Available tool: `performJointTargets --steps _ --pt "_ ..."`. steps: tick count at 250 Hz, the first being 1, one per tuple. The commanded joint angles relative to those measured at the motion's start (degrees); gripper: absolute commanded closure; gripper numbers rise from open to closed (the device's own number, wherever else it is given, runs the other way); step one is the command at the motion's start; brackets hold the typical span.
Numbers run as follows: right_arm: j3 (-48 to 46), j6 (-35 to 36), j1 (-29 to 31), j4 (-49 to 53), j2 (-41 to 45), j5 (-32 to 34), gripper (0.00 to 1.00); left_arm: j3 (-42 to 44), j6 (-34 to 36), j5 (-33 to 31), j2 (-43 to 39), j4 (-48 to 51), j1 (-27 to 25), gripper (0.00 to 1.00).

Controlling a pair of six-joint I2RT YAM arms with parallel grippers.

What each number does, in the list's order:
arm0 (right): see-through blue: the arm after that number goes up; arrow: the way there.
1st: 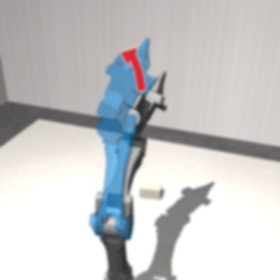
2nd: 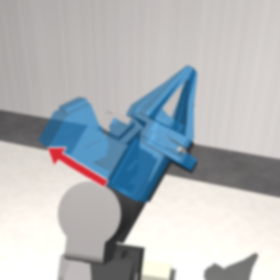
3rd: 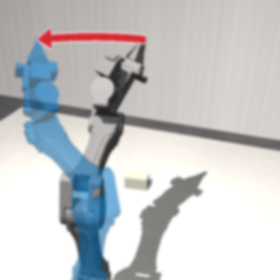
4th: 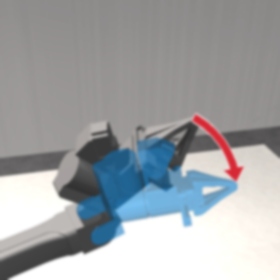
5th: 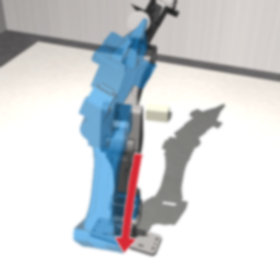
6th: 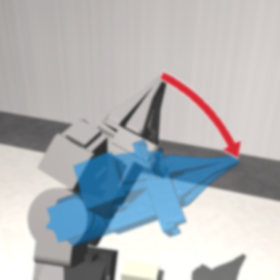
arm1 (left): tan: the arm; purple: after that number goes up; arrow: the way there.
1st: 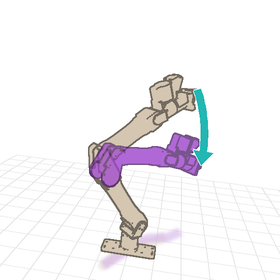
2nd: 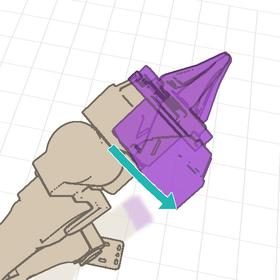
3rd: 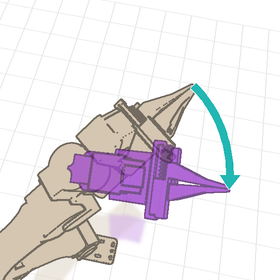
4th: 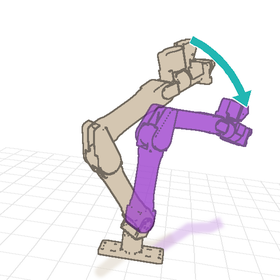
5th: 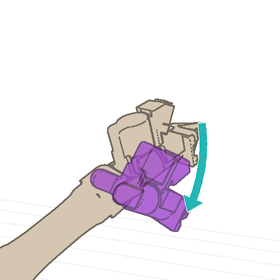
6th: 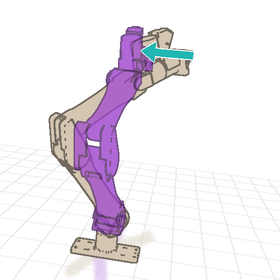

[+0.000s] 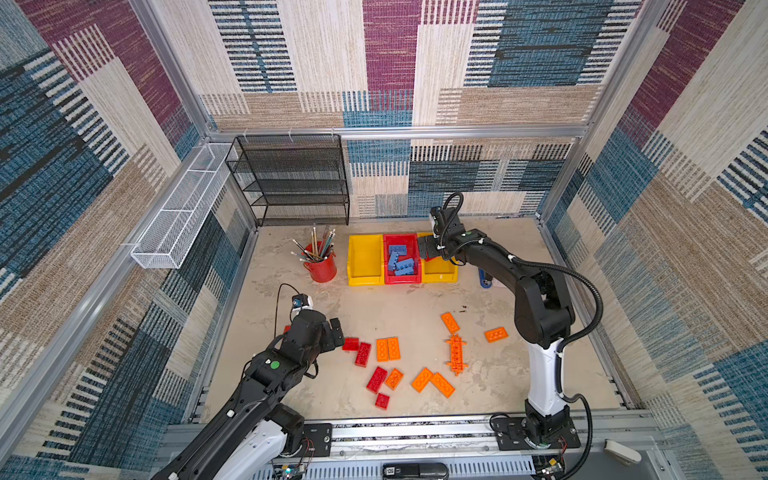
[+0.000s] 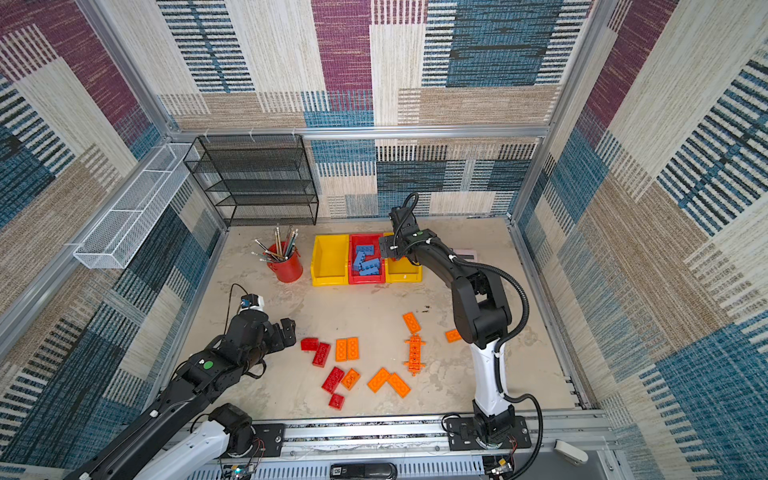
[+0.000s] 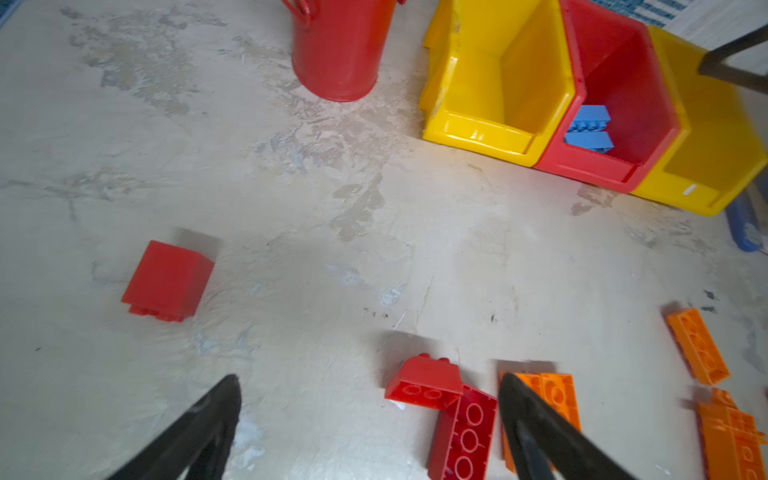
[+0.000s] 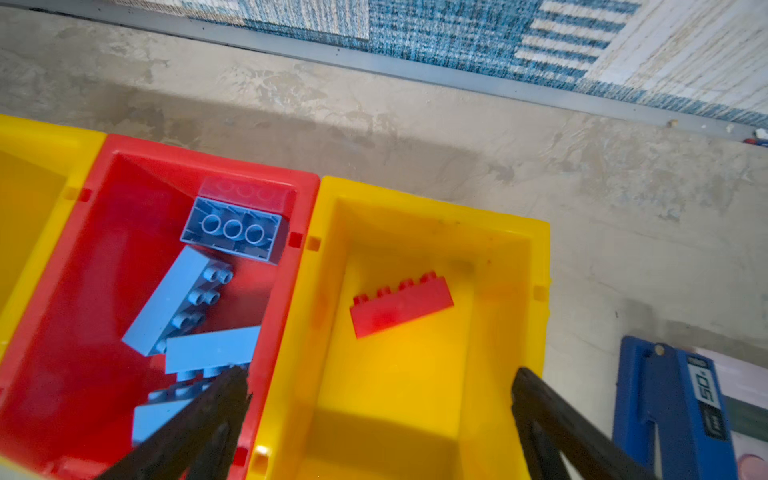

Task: Sort the legos into containers by color
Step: 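Carry the red brick into the yellow bin beside the stapler and open the right gripper, then grasp the small red brick with the left gripper while the right arm returns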

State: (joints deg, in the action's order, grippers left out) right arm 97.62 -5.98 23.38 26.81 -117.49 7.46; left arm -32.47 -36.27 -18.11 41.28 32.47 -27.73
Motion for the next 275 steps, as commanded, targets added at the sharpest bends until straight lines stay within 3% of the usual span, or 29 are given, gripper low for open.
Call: performJointTargets --steps 1,68,117,158,211,275 --pt "-2.2 -0.2 0.5 0.1 4.1 -1.6 0.01 -0.8 -5.3 -5.0 -2.1 7.6 1.0 0.02" --pt "-17.3 -3.2 5.9 -3.0 19.3 -8.5 0.01 1.8 -6.8 -8.1 -4.4 7.6 6.8 0.01" --pt "-31.0 -5.9 12.9 -5.9 30.0 -12.6 0.01 3.5 -3.9 -1.9 4.0 -1.0 16.3 0.0" --pt "-39.9 -7.9 14.5 -7.9 37.8 -15.3 0.01 3.0 -1.3 1.9 9.4 -6.1 22.3 0.02" --pt "-42.5 -7.6 14.4 -7.0 42.8 -13.9 0.01 3.7 -0.4 8.6 15.6 -12.3 30.3 0.09" --pt "-42.8 -6.9 14.5 -7.6 42.6 -13.6 0.01 3.1 0.6 12.6 22.2 -17.9 35.2 0.2"
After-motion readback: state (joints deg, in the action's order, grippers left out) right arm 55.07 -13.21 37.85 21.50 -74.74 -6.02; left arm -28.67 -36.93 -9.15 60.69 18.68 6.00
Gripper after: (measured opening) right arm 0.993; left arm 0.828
